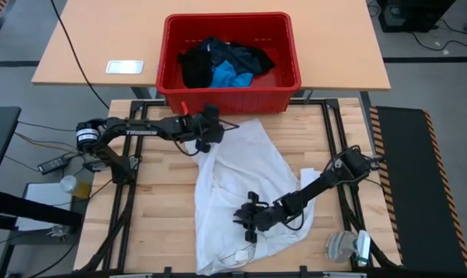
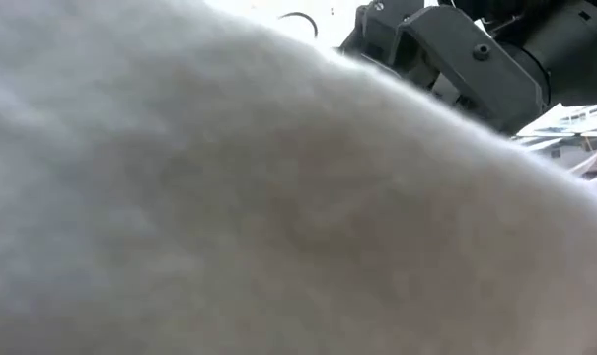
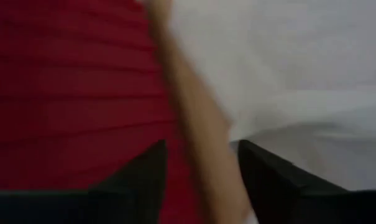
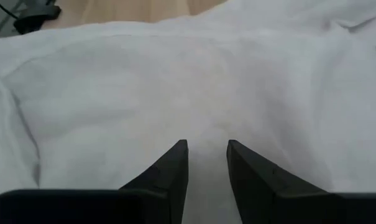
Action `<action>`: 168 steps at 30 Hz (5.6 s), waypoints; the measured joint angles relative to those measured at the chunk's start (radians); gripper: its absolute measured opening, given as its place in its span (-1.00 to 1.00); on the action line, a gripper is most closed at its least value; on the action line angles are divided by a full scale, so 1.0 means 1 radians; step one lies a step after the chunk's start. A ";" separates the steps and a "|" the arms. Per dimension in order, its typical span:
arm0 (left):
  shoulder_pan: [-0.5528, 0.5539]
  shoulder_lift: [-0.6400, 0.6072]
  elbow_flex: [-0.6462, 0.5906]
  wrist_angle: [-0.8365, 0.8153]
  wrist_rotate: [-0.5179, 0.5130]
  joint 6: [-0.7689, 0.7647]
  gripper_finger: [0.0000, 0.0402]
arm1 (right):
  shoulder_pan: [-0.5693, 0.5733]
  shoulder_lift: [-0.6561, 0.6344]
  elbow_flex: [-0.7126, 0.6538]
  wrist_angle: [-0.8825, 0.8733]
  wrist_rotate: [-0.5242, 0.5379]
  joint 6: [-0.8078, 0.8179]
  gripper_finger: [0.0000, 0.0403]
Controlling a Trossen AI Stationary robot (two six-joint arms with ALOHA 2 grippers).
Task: Fold laundry
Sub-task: Fold the white polo
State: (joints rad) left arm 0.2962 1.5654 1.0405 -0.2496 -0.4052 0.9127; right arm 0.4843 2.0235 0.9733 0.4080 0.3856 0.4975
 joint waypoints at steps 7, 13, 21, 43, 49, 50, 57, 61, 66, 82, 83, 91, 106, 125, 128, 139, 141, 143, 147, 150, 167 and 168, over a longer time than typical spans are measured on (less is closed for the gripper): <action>-0.041 -0.102 0.000 -0.085 -0.043 -0.008 0.26 | 0.000 0.000 0.000 -0.051 0.014 0.051 -0.40; -0.021 -0.191 0.000 -0.339 -0.015 -0.124 0.14 | 0.000 0.000 0.000 -0.066 0.017 0.061 -0.40; 0.114 -0.168 0.000 -0.424 0.086 -0.252 -0.04 | 0.000 0.000 0.000 -0.052 0.037 0.061 -0.40; 0.207 0.003 0.000 -0.462 0.190 -0.292 -0.24 | 0.000 0.000 0.000 -0.050 0.043 0.059 -0.40; 0.189 0.003 0.000 -0.415 0.117 -0.249 -0.91 | -0.001 0.004 0.000 -0.083 0.022 0.087 -0.40; 0.183 -0.003 0.000 -0.400 0.077 -0.243 -0.94 | -0.001 0.004 0.001 -0.087 0.006 0.086 -0.40; 0.092 -0.110 0.000 -0.266 -0.113 -0.031 -0.98 | 0.020 0.002 0.003 -0.099 -0.111 0.085 -0.40; 0.067 -0.170 0.001 -0.144 -0.160 0.121 -0.98 | 0.033 -0.003 0.003 -0.105 -0.147 0.073 -0.40; 0.066 -0.210 0.000 0.013 -0.144 0.258 -0.99 | 0.039 -0.003 0.003 -0.106 -0.144 0.071 -0.40; 0.132 -0.199 0.000 0.078 0.229 0.266 -0.95 | 0.022 -0.003 0.001 -0.110 -0.116 0.075 -0.40; 0.133 -0.188 0.000 0.040 0.236 0.258 -0.95 | 0.021 -0.003 0.001 -0.110 -0.115 0.075 -0.40; 0.127 -0.032 0.000 0.063 0.238 0.168 -0.95 | 0.017 -0.002 0.000 -0.102 -0.115 0.074 -0.40; 0.112 0.148 0.000 0.213 0.244 0.063 -0.06 | 0.014 -0.006 -0.001 -0.099 -0.099 0.071 -0.40; 0.029 -0.178 0.134 -0.230 0.325 -0.374 0.47 | -0.004 -0.376 0.000 -0.579 0.019 0.091 -0.42; -0.060 -0.154 0.119 -0.337 0.358 -0.478 0.44 | -0.007 -0.465 0.000 -0.814 0.001 0.166 -0.38; -0.248 -0.145 -0.144 -0.073 0.352 -0.546 0.33 | -0.041 -0.530 0.089 -1.658 -0.348 0.715 -0.01; -0.247 -0.145 -0.180 0.008 0.352 -0.558 0.30 | -0.042 -0.514 0.109 -1.774 -0.362 0.820 -0.02; -0.247 -0.145 -0.202 0.058 0.351 -0.559 0.27 | -0.042 -0.510 0.106 -1.797 -0.393 0.853 -0.03; -0.248 -0.145 -0.205 0.065 0.352 -0.559 0.22 | -0.060 -0.526 0.040 -1.763 -0.409 0.808 -0.04; -0.248 -0.145 -0.205 0.063 0.352 -0.563 0.20 | -0.089 -0.567 -0.043 -1.717 -0.411 0.816 -0.05; -0.257 -0.145 -0.206 0.034 0.355 -0.577 0.18 | -0.114 -0.954 -0.405 -1.414 -0.376 1.001 -0.26; -0.257 -0.145 -0.206 0.032 0.355 -0.573 0.18 | -0.114 -0.962 -0.411 -1.398 -0.376 1.003 -0.30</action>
State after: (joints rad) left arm 0.0395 1.4200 0.8349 -0.2174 -0.0505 0.3398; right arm 0.3706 1.0615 0.5619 -0.9896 0.0098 1.5003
